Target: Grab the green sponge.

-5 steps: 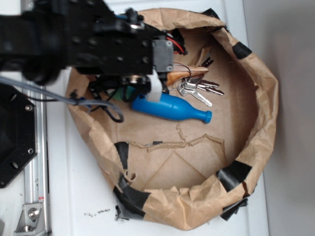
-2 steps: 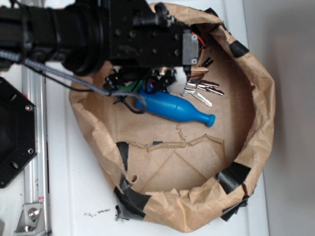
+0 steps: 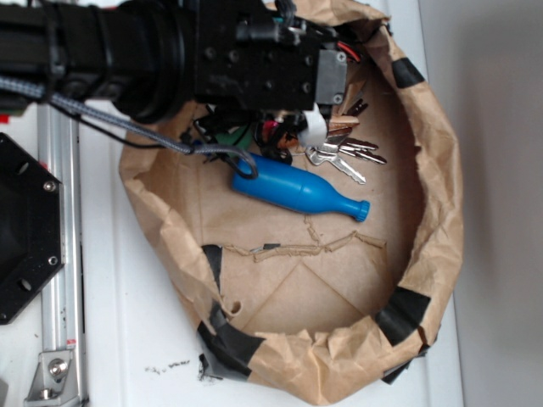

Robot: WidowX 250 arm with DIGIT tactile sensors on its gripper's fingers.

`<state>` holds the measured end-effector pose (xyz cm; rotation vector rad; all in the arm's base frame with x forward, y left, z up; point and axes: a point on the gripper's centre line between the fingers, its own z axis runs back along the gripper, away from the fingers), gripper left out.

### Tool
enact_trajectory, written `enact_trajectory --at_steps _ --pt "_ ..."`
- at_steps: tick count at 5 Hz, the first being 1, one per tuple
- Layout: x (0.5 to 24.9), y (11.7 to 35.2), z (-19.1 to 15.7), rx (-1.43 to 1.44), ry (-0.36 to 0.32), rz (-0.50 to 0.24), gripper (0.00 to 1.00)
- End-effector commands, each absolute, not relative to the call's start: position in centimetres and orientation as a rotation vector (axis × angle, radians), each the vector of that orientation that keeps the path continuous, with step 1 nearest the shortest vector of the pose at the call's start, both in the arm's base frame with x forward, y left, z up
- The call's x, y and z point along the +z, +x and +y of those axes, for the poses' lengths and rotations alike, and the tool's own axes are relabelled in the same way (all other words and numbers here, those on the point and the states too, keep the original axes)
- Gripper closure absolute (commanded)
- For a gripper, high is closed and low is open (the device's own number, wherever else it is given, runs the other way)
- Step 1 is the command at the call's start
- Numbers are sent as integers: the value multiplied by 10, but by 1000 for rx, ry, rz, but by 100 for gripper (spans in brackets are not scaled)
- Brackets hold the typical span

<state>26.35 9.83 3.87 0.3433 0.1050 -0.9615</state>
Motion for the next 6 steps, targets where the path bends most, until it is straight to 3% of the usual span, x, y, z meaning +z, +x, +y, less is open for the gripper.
enact_trajectory --at_steps 1,2,3,5,6 --pt "26 273 96 -891 377 85 0" --pt "13 278 97 -888 386 113 0" --pt "9 278 99 -836 383 118 100" --pt "25 268 92 -828 361 109 100" --pt "52 263 85 -786 355 73 100"
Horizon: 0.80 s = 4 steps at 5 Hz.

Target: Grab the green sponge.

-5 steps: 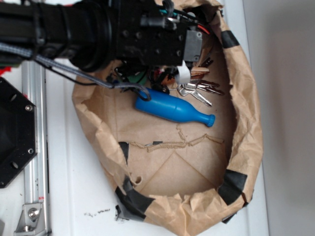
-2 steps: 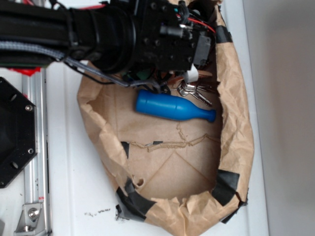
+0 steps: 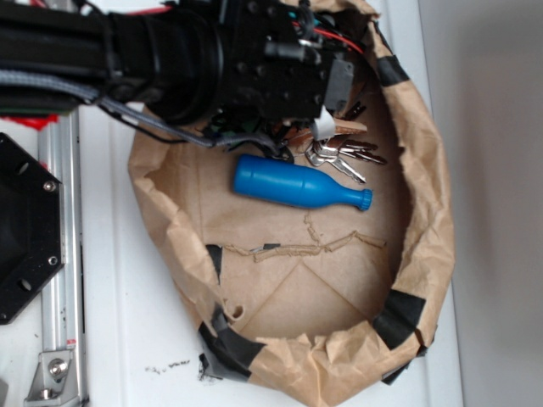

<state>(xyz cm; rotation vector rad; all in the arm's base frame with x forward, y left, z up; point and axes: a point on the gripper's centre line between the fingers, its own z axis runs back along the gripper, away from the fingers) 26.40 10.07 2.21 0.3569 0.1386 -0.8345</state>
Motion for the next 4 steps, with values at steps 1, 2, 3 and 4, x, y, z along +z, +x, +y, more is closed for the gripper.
enact_trajectory --at_steps 1,2,3,4 --pt "101 262 47 -724 380 68 100" --pt "155 272 8 -560 314 13 82" --pt "195 270 1 -304 121 -69 96" --pt "205 268 14 -70 56 -133 100"
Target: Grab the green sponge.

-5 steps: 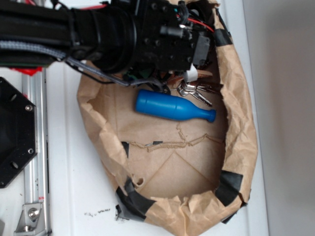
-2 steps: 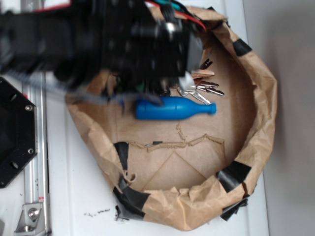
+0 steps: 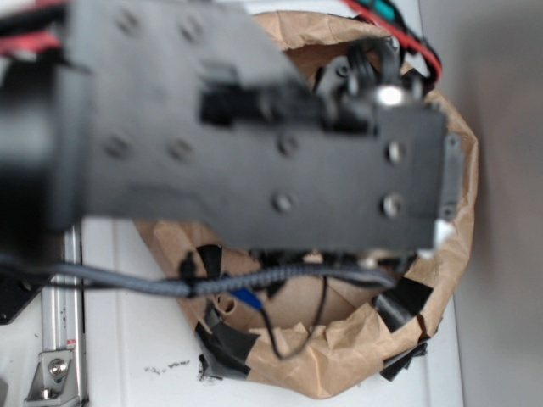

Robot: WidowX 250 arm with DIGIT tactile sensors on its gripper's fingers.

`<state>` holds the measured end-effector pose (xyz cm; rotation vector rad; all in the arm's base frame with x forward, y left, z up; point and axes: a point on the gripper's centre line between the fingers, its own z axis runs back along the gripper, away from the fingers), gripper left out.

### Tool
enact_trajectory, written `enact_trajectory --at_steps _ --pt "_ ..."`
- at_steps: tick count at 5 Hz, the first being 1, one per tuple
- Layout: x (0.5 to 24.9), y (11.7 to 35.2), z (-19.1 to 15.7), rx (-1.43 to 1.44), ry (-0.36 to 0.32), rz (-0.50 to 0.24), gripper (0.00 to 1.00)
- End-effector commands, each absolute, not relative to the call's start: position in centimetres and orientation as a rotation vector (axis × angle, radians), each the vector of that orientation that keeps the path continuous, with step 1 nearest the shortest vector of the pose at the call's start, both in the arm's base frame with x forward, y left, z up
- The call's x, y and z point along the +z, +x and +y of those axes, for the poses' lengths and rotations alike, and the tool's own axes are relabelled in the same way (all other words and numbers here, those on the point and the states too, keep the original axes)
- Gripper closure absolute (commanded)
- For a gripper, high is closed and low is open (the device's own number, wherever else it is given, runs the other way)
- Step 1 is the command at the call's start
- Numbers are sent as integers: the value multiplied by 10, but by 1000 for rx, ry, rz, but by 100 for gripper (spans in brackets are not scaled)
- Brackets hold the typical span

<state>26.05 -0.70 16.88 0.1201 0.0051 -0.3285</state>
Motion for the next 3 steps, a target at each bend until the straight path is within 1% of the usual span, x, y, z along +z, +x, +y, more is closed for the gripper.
enact_trajectory --at_steps 1,2,3 --pt "209 264 23 3 -14 -179 100" --pt "211 261 28 40 -28 -187 100" --pt "208 262 28 53 1 -181 100"
